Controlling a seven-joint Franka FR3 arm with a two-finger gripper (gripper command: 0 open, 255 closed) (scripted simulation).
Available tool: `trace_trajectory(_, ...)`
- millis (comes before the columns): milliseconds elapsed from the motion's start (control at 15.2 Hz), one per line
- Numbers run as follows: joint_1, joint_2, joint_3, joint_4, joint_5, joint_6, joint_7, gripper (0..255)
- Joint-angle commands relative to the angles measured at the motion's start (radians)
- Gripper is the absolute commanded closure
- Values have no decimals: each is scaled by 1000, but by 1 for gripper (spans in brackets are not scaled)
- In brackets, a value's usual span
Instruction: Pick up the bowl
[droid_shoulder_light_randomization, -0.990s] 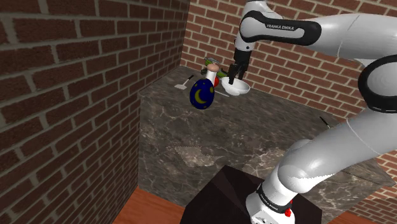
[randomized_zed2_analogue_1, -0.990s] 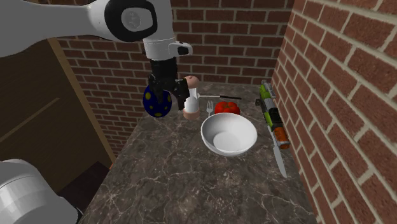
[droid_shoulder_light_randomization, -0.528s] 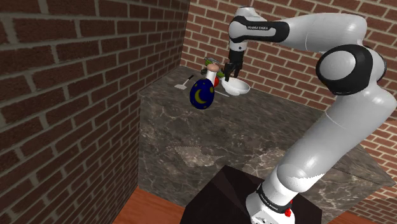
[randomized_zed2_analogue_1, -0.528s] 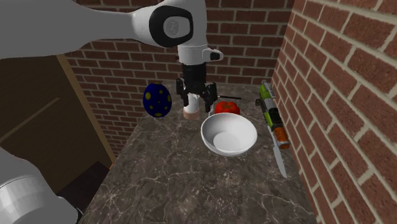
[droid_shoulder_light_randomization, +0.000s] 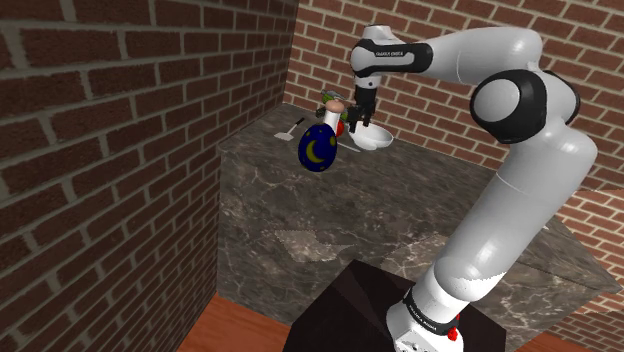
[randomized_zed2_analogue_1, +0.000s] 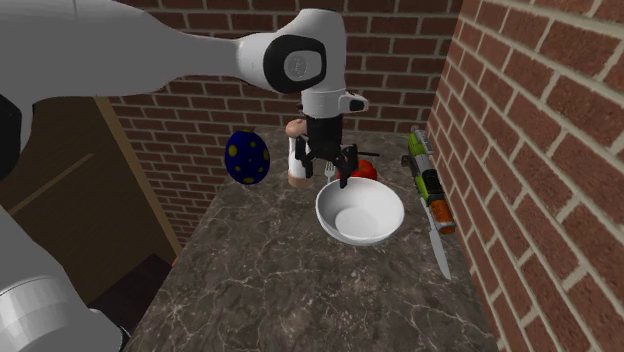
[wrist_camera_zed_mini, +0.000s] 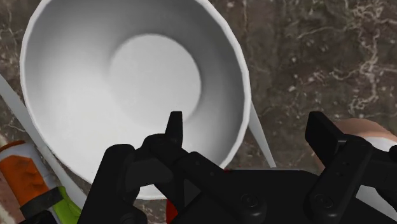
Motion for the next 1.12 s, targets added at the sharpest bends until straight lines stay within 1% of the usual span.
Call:
trace_trajectory(0, 0, 2, 0, -26, 0, 28, 4, 0)
trace_trajectory(198, 0, 2, 0, -34, 0, 36, 5, 0)
trace_trajectory(264, 0, 4, 0, -33, 0, 37, 5, 255)
trace_trajectory(858, 0, 2, 0, -34, 0, 36, 5, 255)
trace_trajectory(1056, 0, 1, 0, 5, 0, -4, 0, 255)
